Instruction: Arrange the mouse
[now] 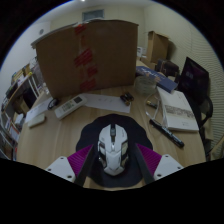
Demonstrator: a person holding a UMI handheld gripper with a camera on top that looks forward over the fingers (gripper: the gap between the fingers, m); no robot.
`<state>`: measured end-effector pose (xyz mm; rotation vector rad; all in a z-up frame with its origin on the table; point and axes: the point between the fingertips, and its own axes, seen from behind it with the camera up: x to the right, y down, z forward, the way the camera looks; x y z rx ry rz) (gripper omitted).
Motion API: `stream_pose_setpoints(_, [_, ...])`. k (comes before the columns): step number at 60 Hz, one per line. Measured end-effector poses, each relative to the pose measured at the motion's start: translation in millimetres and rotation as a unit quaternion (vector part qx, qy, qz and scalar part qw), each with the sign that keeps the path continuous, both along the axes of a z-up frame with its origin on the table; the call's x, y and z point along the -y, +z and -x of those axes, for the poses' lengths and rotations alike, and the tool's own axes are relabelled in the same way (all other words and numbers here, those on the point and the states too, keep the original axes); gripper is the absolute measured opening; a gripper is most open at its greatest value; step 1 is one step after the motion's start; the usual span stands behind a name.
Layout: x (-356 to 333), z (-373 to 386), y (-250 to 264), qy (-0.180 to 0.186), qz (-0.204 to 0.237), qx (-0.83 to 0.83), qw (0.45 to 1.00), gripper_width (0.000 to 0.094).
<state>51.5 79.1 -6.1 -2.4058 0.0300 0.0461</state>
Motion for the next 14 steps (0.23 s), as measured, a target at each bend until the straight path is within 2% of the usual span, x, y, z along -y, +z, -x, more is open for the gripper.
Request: stream_pose_setpoints(14, [84, 30, 69, -0.028, -0.03, -0.002, 0.999, 0.0839])
